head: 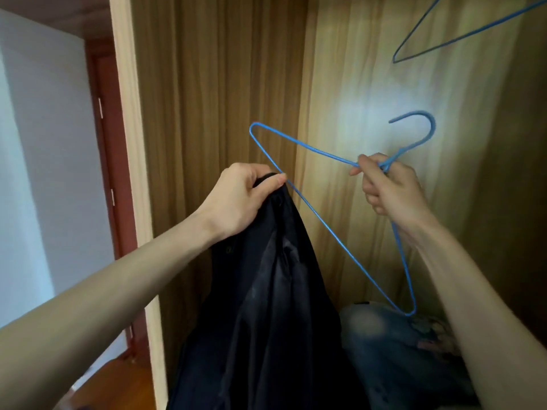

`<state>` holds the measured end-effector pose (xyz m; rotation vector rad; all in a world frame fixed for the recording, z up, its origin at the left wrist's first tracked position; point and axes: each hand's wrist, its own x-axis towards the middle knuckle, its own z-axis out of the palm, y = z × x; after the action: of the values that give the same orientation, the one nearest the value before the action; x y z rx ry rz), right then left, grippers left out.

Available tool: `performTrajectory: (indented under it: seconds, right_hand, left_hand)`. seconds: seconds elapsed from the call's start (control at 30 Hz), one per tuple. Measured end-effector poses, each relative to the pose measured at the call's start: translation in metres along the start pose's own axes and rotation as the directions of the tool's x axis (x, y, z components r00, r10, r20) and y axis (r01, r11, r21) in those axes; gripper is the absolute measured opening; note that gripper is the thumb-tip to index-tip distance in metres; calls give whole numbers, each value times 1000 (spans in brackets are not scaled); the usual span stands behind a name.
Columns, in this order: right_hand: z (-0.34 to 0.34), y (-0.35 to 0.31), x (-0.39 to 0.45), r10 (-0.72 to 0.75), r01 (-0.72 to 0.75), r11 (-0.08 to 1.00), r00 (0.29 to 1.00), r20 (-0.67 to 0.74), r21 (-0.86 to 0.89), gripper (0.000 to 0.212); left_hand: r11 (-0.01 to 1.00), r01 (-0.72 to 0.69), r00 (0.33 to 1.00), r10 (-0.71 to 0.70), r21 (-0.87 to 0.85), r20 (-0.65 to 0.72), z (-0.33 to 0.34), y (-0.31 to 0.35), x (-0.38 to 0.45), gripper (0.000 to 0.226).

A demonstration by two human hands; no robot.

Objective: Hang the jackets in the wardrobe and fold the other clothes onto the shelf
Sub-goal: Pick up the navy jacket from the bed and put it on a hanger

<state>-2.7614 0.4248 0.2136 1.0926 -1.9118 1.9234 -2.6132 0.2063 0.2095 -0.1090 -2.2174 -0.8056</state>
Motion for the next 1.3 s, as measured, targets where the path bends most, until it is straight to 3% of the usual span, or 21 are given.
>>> performTrajectory:
  seconds: [0.27,0.43,0.5,0.67,0.83,1.03,1.23,1.3]
  right_hand:
    - [-16,4,-67,90,-118,965,988,126,234,25]
    - [-18,-30,-119,120,-187,947,960,255,260,25]
    - [-10,-45,-140,157,-221,957,939,305,188,27]
    - [33,-77,-181,263,-187,958,879,397,-218,31]
    - [100,-97,-214,234,-137,957,887,399,-256,31]
    - [195,-99,-264,211,-205,977,925,315,-54,34]
    - [263,-98,-329,129,-134,991,966,224,5,45]
    - [273,-100,-348,137,-155,983,974,179,94,46]
  left_hand:
    - [990,135,987,-138,-42,-79,-39,4,-47,52]
    - [973,196,980,-199,-118,-12,-77,0,-81,48]
    - [970,209,978,-208,-127,17,-92,1,-96,45]
    - [977,208,978,-206,-54,37,-126,9,-125,48]
    - [986,153,986,-157,72,55,-152,20,-159,49]
    - [951,132,988,-148,278,39,-165,19,-221,51]
    - [904,112,987,-150,413,62,-168,27,-292,40]
    - [919,121,987,-152,376,53,-177,31,-312,38]
